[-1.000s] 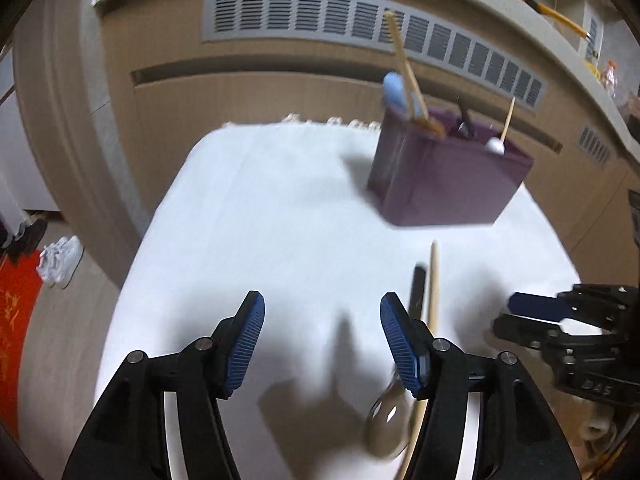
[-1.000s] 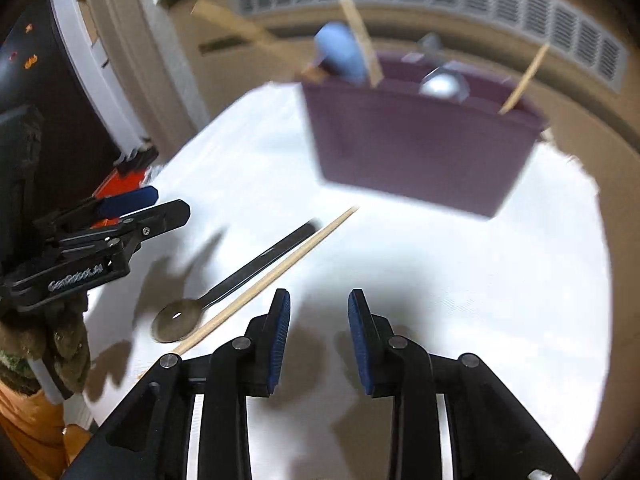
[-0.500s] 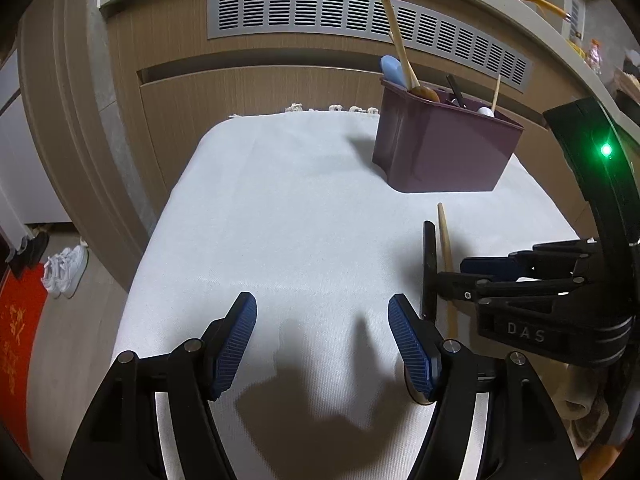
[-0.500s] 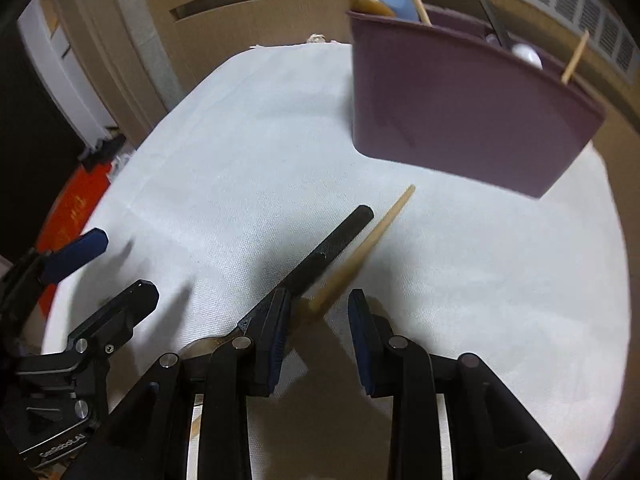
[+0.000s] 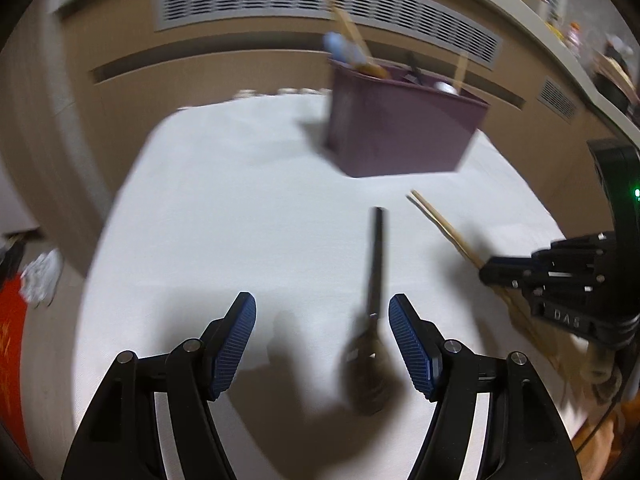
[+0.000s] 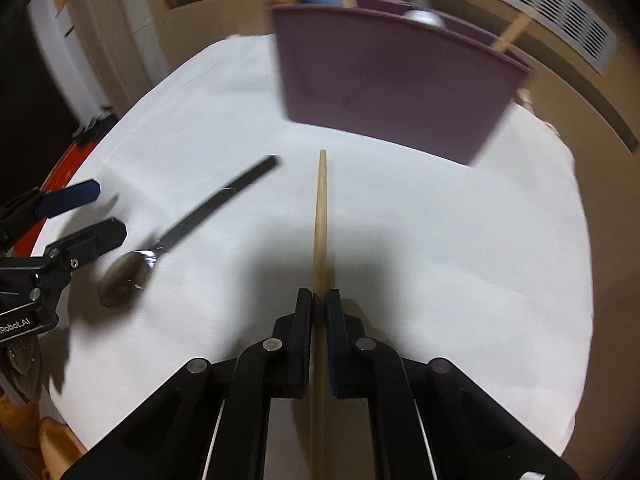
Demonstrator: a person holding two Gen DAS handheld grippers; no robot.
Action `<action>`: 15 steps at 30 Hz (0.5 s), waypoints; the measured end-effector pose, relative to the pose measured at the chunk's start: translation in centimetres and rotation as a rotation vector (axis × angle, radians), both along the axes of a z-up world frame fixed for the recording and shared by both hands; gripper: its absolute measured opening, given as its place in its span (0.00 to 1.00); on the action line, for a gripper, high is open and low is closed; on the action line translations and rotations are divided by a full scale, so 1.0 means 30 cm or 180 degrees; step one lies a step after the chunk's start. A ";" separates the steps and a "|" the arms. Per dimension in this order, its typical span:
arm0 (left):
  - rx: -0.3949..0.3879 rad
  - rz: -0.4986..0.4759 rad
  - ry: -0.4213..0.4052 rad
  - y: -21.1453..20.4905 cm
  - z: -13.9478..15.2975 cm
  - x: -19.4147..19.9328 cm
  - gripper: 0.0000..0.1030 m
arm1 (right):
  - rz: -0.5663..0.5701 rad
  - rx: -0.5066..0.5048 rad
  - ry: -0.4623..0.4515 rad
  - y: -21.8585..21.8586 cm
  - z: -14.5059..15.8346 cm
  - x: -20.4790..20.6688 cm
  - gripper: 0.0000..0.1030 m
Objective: Organize utensils
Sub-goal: 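Grasp the second metal spoon with the left tool while the right tool grasps a chopstick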
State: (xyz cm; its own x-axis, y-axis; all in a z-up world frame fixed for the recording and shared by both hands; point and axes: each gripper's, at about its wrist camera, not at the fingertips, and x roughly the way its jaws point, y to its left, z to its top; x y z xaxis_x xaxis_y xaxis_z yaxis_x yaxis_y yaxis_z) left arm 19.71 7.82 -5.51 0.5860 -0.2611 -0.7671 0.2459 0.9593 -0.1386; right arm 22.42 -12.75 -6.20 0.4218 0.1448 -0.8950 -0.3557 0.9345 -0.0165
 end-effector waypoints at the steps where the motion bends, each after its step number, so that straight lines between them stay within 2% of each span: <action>1: 0.0029 -0.0064 0.0026 -0.023 -0.005 0.016 0.67 | -0.0053 0.0026 -0.0027 -0.033 0.004 -0.001 0.06; 5: 0.0238 -0.0289 0.0245 -0.132 -0.034 0.117 0.64 | -0.0161 0.0133 -0.0033 -0.104 0.004 -0.007 0.06; 9: 0.0487 -0.0433 0.0354 -0.209 -0.051 0.189 0.59 | -0.0171 0.0187 -0.0044 -0.144 0.004 -0.022 0.06; 12: 0.0630 -0.0527 0.0424 -0.248 -0.069 0.219 0.51 | -0.0152 0.0182 -0.0066 -0.115 -0.003 -0.021 0.06; 15: 0.0573 -0.0525 0.0493 -0.254 -0.070 0.239 0.50 | -0.0137 0.0146 -0.0150 -0.107 -0.011 -0.013 0.06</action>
